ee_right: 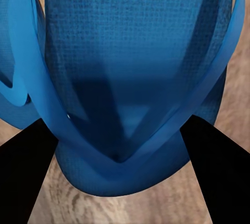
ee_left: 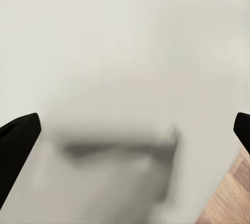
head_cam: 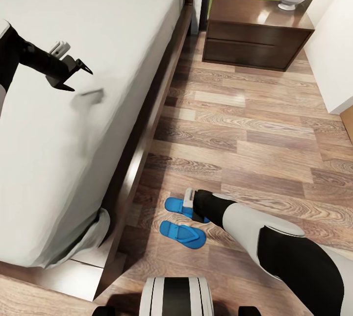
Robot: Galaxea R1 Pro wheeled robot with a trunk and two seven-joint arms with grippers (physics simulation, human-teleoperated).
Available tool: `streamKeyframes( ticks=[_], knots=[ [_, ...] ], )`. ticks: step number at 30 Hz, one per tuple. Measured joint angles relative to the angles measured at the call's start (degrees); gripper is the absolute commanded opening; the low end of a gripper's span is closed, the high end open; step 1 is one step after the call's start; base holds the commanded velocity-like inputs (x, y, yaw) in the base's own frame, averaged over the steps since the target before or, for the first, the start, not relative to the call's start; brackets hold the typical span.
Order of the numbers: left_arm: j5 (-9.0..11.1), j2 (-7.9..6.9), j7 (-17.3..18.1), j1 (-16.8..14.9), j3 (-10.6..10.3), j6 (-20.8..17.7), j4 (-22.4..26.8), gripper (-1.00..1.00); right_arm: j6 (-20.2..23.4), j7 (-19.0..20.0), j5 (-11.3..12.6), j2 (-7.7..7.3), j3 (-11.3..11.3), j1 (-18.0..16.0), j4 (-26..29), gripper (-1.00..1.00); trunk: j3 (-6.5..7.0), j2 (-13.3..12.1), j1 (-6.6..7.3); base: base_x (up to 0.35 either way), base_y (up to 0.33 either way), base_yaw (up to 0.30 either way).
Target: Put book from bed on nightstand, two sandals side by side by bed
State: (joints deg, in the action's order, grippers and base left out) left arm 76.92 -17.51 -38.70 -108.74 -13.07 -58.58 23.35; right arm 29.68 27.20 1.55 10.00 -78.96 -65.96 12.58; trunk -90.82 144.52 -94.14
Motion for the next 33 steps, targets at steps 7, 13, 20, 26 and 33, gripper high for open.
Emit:
streamKeyframes(
  ticks=[7, 13, 20, 26, 33],
  knots=[
    [0.25, -0.08, 0.02, 0.01, 0.11, 0.08, 0.00, 1.00, -0.06, 0.00, 0.00, 0.00, -0.01, 0.00, -0.07, 1.00, 0.00, 0.00, 0.00, 0.000, 0.000, 0.000],
    [0.24, -0.08, 0.05, 0.01, 0.15, 0.10, 0.00, 1.00, -0.08, 0.00, 0.03, 0.00, -0.01, 0.00, -0.06, 1.00, 0.00, 0.00, 0.00, 0.000, 0.000, 0.000],
    [0.26, -0.08, 0.04, 0.01, 0.19, 0.11, 0.00, 1.00, -0.08, 0.00, 0.00, 0.00, 0.00, 0.00, -0.15, 1.00, 0.00, 0.00, 0.00, 0.000, 0.000, 0.000],
    [0.00, -0.10, 0.12, 0.04, 0.18, 0.12, -0.05, 1.00, -0.24, 0.00, 0.04, 0.00, 0.07, 0.00, -0.99, 1.00, 1.31, -0.09, 0.14, 0.000, 0.000, 0.000],
    [0.01, -0.16, 0.12, 0.04, 0.19, 0.12, -0.04, 1.00, -0.35, 0.00, 0.04, 0.00, 0.00, 0.00, -1.56, 1.00, 2.86, -0.18, 0.32, 0.000, 0.000, 0.000]
  ],
)
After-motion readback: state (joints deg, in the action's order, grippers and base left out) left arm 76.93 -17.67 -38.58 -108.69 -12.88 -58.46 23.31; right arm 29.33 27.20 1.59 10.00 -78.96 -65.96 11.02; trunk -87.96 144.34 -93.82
